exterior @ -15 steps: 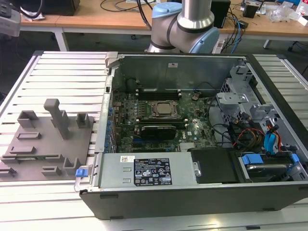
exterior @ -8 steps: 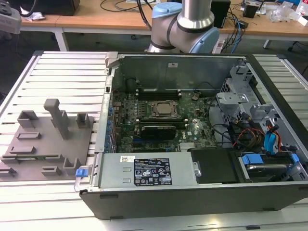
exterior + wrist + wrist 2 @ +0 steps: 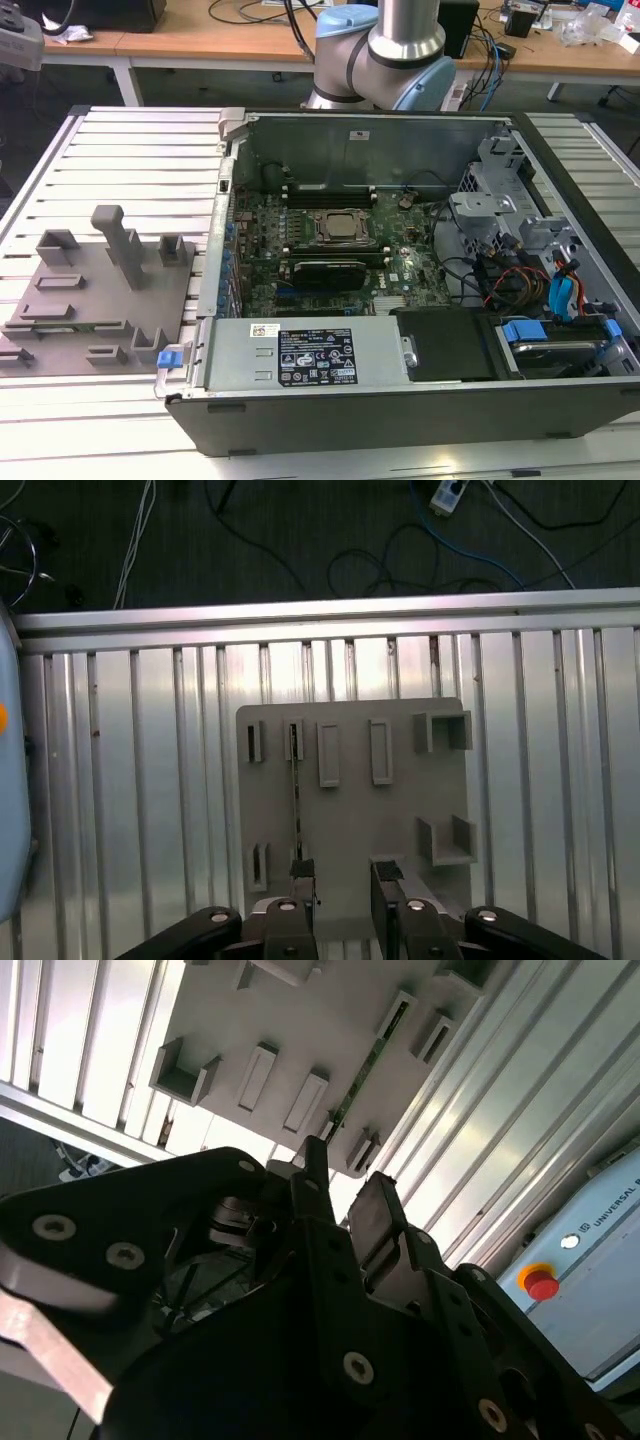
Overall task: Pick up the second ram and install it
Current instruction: 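Pick up the second ram and move it above second insertion slot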
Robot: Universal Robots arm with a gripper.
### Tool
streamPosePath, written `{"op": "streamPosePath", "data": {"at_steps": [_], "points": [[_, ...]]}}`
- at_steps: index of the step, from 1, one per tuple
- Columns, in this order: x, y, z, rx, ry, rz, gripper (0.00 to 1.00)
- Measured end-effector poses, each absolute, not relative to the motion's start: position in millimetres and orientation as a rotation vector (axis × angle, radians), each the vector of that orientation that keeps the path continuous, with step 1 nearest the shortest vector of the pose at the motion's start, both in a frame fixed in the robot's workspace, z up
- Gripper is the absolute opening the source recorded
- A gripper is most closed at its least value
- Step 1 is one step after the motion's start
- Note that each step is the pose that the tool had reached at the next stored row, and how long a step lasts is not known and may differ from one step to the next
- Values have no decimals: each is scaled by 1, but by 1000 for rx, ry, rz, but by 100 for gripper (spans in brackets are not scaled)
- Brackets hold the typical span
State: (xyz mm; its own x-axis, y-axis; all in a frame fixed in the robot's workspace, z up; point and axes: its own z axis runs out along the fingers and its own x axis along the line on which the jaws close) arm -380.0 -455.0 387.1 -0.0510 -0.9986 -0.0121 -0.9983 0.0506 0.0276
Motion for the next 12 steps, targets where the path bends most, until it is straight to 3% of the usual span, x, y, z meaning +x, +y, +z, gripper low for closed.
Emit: {"op": "streamPosePath", "data": {"at_steps": [12], "points": [[-380, -455, 376, 2157, -2270, -44, 36]]}}
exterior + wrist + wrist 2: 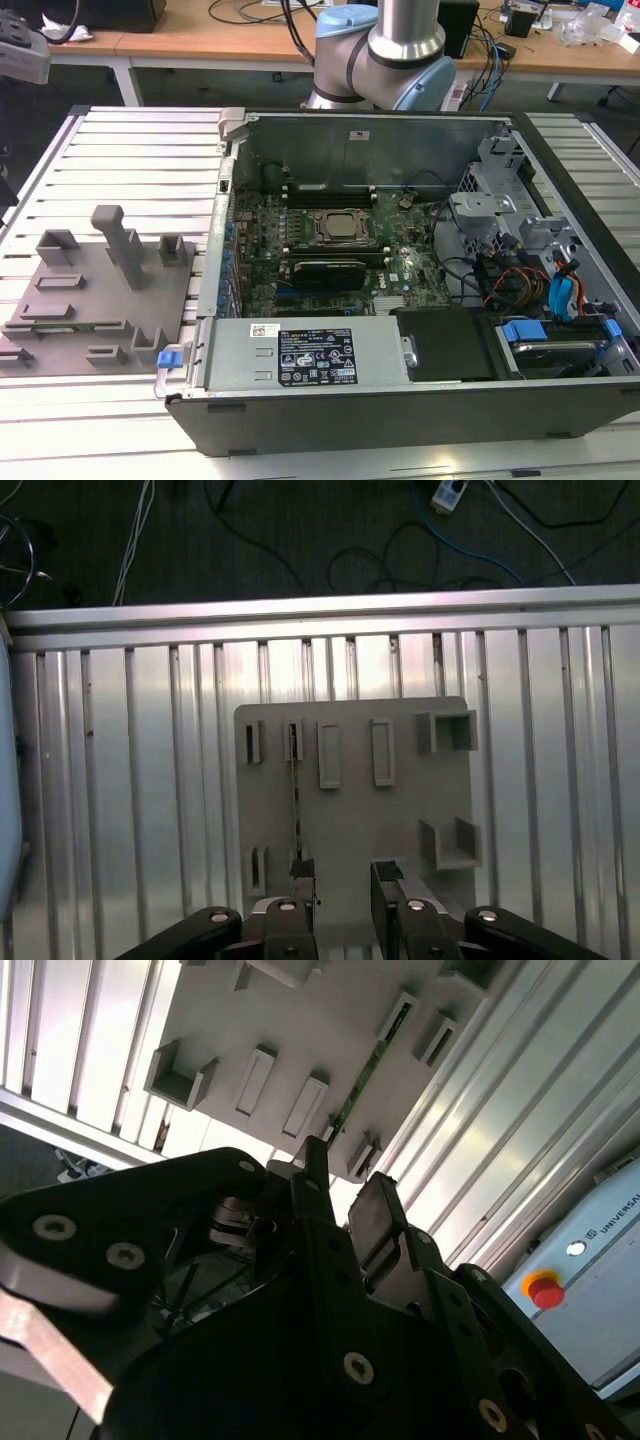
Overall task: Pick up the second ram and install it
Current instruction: 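Pick up the second ram and move it above second insertion slot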
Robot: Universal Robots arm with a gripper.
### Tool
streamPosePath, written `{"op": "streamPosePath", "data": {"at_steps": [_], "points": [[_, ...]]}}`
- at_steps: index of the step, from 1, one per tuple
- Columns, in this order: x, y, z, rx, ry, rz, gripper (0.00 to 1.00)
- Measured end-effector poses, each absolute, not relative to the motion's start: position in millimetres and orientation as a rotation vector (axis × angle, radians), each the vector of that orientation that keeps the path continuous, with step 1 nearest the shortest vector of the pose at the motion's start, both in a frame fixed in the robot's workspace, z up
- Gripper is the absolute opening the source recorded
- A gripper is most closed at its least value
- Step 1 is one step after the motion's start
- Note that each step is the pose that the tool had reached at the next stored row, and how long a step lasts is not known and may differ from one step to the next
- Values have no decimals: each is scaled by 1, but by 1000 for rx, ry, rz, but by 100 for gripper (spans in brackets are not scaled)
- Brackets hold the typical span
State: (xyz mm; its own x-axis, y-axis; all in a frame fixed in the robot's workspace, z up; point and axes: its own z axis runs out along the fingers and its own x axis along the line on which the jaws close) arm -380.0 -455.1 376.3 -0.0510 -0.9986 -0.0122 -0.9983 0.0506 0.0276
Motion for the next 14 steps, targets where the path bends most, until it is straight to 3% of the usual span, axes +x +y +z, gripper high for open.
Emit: {"op": "streamPosePath", "data": {"at_steps": [14], "points": [[-380, -455, 360, 2157, -2270, -44, 36]]}}
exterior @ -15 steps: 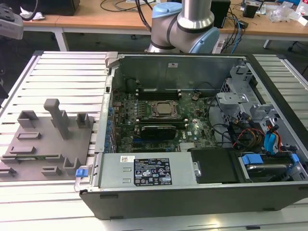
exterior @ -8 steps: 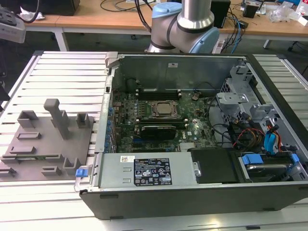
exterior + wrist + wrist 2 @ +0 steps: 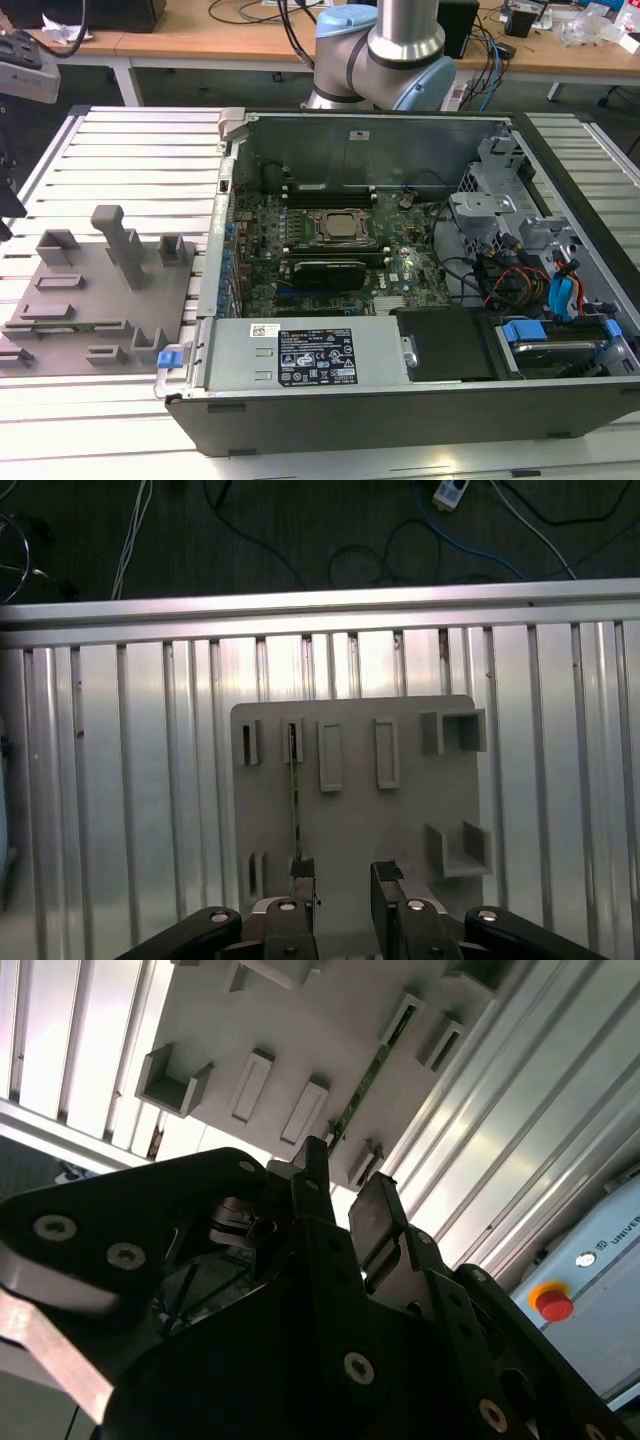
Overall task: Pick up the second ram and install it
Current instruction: 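Pick up the second ram and move it above second insertion slot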
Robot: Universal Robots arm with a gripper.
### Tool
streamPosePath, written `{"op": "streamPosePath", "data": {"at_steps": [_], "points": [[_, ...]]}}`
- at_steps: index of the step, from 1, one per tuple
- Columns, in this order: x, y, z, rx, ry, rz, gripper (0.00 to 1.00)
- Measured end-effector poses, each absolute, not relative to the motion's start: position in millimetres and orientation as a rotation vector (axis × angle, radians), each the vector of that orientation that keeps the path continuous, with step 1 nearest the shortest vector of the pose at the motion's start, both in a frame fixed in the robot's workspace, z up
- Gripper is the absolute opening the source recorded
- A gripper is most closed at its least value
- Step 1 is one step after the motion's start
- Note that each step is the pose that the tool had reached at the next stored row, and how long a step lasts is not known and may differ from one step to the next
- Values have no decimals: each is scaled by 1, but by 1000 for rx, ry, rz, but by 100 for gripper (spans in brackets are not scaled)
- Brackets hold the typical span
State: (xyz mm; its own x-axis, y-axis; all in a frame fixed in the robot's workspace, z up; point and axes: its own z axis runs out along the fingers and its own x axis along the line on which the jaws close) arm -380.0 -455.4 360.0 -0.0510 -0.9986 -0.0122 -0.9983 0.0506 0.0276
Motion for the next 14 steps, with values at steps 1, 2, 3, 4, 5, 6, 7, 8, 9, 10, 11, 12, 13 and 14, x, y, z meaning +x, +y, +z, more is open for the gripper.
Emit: {"op": "streamPosePath", "data": {"at_steps": [1, 2, 3, 4, 5, 6, 7, 8, 9, 10, 11, 12, 13, 14], "points": [[-380, -455, 359, 2157, -2270, -44, 36], [-380, -456, 358, 2157, -2269, -44, 36], [-380, -456, 358, 2157, -2269, -44, 36], [-380, -456, 357, 2157, -2269, -44, 36], [-380, -456, 356, 2157, -2269, -44, 36], [-380, -456, 356, 2157, -2269, -44, 36], [-380, -456, 355, 2157, -2269, -44, 36], [-380, -456, 354, 2157, -2269, -44, 36], [-380, -456, 353, 2157, -2270, -44, 36], [-380, -456, 352, 2157, -2269, -44, 36], [-380, -456, 351, 2157, -2269, -44, 36], [-380, -456, 349, 2157, -2269, -44, 36], [-380, -456, 348, 2157, -2269, -44, 36], [-380, -456, 347, 2157, -2270, -44, 36]]}}
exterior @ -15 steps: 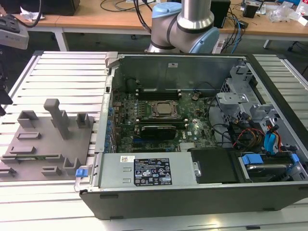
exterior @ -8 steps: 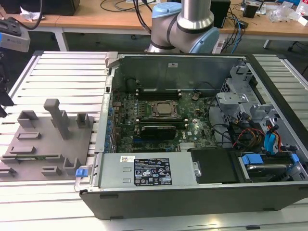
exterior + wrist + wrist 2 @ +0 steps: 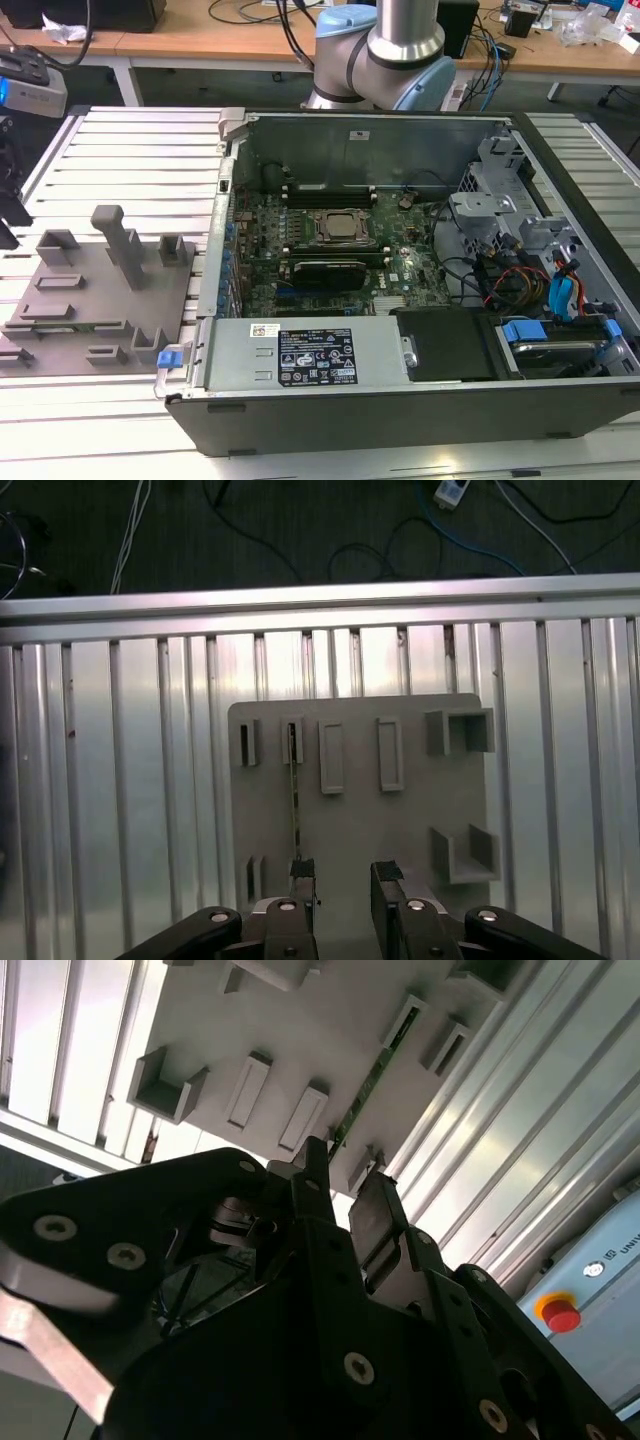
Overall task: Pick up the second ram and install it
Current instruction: 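Pick up the second ram and move it above second insertion slot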
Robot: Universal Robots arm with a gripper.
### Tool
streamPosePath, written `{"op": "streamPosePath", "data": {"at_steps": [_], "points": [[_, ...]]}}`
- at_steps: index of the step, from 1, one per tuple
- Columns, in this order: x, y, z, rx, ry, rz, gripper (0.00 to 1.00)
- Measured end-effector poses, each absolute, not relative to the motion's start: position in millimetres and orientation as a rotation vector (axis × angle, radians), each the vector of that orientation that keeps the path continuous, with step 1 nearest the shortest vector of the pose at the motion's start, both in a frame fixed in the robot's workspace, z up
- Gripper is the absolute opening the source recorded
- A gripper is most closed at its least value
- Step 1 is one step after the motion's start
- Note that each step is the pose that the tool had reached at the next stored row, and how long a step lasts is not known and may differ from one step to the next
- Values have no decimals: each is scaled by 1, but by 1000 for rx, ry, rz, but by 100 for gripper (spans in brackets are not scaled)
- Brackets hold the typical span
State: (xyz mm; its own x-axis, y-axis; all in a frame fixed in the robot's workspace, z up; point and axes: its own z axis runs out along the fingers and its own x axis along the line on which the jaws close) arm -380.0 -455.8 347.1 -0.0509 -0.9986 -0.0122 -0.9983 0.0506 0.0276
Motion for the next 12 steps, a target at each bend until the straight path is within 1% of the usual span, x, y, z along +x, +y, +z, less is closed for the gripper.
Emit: {"op": "streamPosePath", "data": {"at_steps": [12], "points": [[-380, -456, 335, 2157, -2269, -44, 36]]}}
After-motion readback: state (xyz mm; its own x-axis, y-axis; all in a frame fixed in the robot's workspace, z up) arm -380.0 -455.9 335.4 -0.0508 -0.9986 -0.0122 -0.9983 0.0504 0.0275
